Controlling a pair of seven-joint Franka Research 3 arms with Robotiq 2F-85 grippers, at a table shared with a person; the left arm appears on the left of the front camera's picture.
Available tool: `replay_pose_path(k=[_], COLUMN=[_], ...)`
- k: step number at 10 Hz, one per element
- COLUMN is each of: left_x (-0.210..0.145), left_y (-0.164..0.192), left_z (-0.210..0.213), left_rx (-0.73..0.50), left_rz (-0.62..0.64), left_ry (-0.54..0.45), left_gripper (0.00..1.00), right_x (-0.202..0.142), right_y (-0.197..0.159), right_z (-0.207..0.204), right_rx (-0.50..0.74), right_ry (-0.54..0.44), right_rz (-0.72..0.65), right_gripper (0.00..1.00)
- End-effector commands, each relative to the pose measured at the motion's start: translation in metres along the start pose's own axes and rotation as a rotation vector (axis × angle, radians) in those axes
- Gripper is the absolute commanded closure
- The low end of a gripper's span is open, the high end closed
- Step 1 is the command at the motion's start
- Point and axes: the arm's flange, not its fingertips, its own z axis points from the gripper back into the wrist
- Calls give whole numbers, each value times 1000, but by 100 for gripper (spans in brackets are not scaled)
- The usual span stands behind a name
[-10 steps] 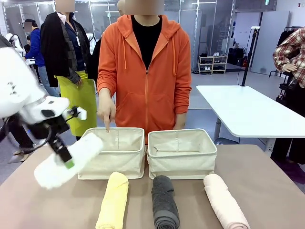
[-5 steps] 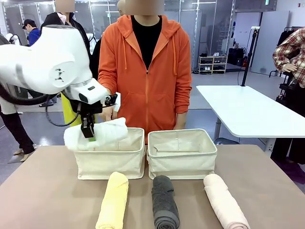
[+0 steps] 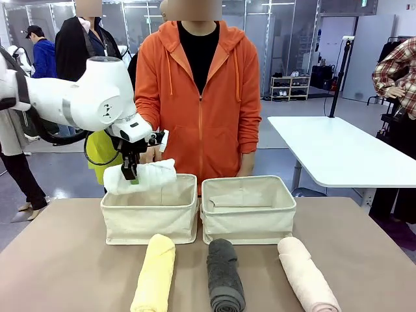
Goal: Divide the towels into two baskets.
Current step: Pick up one hotel-folded towel and place it in the Fabric basket indicated by the person.
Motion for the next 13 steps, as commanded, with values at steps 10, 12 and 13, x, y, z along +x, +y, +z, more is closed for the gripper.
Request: replay_pose_path(k=[10,12,13], left_x=[26,19,29], left_y=[64,57,63], left_z=[-75,-68,-78], left_rx=[-198,-166,-184], left_rz=[-77,-28,-69], left_ry=[-29,-46,-34], left_gripper=[0,0,0], right_x=[-1,-1,-1], right_y=[3,3,3], right_z=[2,2,2], right_rx=[9,9,9], right_ry=[-6,-6,-6], right_rz=[4,4,4], right_gripper=[0,0,0])
